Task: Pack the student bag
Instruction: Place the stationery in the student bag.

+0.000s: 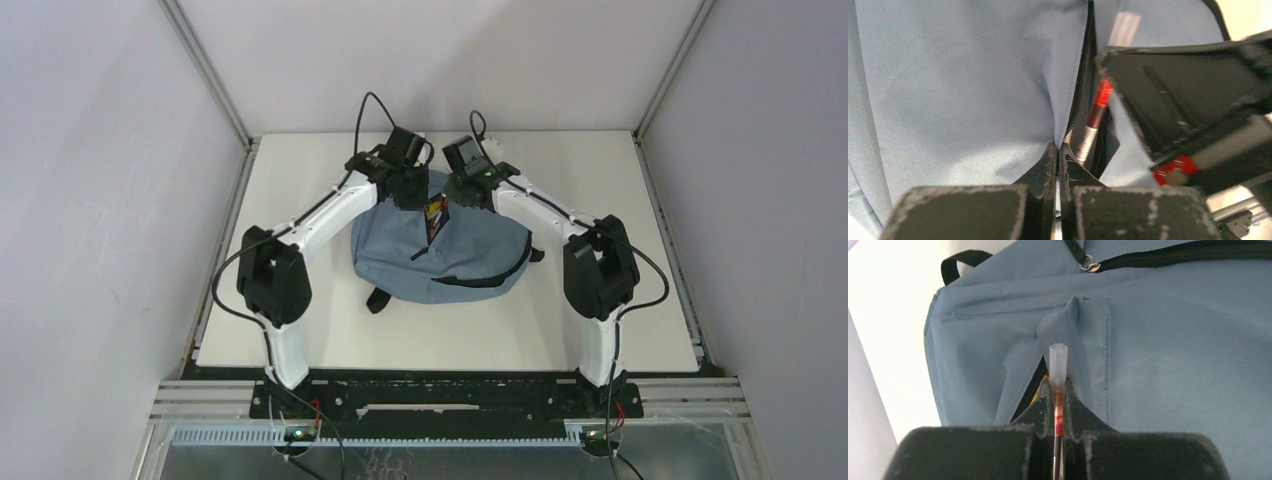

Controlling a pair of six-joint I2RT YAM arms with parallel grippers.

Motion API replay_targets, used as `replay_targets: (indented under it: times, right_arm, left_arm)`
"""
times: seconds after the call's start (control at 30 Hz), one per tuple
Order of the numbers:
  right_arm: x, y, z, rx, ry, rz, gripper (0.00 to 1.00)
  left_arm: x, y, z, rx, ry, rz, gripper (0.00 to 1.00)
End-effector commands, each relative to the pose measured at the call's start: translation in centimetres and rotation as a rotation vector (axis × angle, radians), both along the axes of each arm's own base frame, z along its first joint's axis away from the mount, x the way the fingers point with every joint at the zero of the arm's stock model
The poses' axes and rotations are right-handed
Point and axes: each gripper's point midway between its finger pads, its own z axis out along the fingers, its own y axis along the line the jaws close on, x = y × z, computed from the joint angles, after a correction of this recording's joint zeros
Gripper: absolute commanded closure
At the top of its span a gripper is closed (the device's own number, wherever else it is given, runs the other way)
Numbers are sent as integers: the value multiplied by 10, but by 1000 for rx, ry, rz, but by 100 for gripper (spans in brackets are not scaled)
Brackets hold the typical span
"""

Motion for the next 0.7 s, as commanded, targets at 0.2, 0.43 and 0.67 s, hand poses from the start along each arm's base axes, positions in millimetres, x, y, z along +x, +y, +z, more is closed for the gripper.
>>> replay_targets:
  times: [0.2,0.43,0.67]
  right_arm:
    - [-14,40,20,93,-69,223,99]
    - [-24,43,38,114,-110,297,56]
    - [-32,13,88,199,-194,304,56]
  left_arm:
    - [4,-6,53,-134,-109,-16,100]
    - [3,-7,51,-154,-102,-19,100]
    - [-1,-4,45,-142,-91,-26,100]
